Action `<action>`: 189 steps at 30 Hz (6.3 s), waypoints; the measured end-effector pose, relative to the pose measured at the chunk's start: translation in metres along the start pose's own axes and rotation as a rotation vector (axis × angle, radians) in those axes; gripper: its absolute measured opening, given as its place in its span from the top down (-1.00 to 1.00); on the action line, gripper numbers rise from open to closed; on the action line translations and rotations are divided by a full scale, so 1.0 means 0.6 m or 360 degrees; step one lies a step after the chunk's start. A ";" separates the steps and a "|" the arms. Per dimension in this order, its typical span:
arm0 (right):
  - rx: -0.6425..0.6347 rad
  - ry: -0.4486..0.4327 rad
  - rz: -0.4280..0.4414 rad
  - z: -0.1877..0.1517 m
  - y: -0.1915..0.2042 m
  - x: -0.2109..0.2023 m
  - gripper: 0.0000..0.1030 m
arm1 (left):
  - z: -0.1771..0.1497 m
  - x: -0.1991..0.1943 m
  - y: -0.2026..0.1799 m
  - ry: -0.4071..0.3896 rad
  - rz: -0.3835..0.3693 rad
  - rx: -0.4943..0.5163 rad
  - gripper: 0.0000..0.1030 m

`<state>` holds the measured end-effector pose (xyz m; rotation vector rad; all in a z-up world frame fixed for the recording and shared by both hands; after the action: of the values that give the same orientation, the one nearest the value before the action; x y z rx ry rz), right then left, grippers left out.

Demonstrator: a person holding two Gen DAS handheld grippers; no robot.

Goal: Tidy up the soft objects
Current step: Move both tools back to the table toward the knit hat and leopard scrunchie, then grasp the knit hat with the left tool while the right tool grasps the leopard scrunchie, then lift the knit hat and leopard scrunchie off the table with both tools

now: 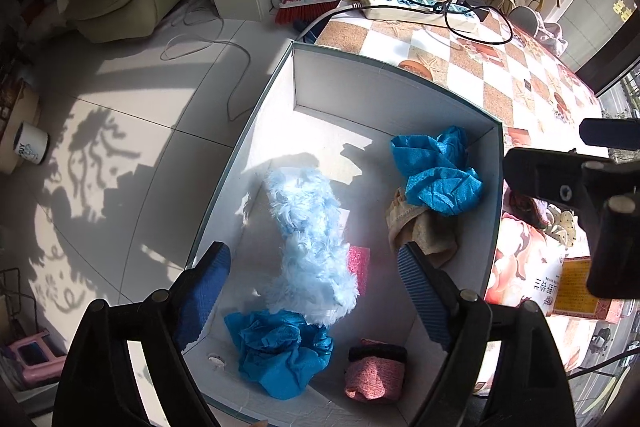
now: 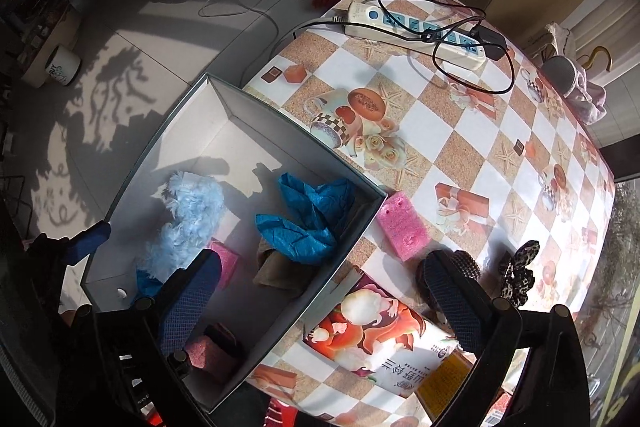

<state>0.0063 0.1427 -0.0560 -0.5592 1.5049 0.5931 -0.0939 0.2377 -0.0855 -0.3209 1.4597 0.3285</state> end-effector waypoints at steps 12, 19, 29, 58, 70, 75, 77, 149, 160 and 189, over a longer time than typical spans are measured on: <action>0.0149 0.0071 0.0096 -0.029 -0.051 -0.005 -0.98 | 0.002 -0.005 -0.045 0.0035 -0.0111 0.0121 -0.74; 0.0281 0.0048 0.0106 -0.056 -0.112 -0.019 -0.98 | 0.009 -0.014 -0.083 0.0006 -0.0001 0.0220 -0.74; 0.0445 0.0034 0.0177 -0.104 -0.205 -0.042 -0.98 | 0.022 -0.037 -0.133 -0.0031 0.0056 0.0323 -0.74; 0.0759 0.0405 0.0236 -0.150 -0.519 0.208 -0.98 | 0.084 0.113 -0.489 0.0356 0.0104 0.1028 -0.74; 0.0590 0.0417 0.0180 -0.141 -0.500 0.271 -0.19 | 0.081 0.193 -0.520 0.0543 0.0191 0.1087 -0.74; 0.0687 0.0328 0.0284 -0.180 -0.511 0.251 0.20 | 0.080 0.224 -0.528 0.0647 0.0206 0.1086 -0.64; 0.0762 0.0288 0.0341 -0.201 -0.524 0.239 0.21 | 0.078 0.239 -0.527 0.0719 0.0199 0.1070 -0.37; 0.1795 -0.0062 0.0114 -0.624 -0.486 -0.009 0.21 | -0.243 -0.145 -0.733 -0.0110 -0.0190 0.2149 0.26; 0.1746 -0.0039 0.0124 -0.620 -0.419 -0.010 0.21 | -0.255 -0.161 -0.676 -0.0154 -0.0203 0.2142 0.26; 0.1187 -0.0077 0.0128 -0.444 -0.248 -0.033 0.21 | -0.131 -0.171 -0.452 -0.0260 -0.0168 0.1592 0.26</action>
<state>-0.0909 -0.1468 -0.0389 0.0921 1.5717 0.0740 -0.0635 -0.0443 0.0138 0.4288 1.2730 -0.4608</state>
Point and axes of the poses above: each gripper's, at about its wrist camera, not at the fingertips, and x roughly the way its jaws point, y to its left, z to its top, the point moved 7 cm from there along x, roughly the way its jaws point, and after that the axes turned 9 degrees about y, right-handed, at the moved point
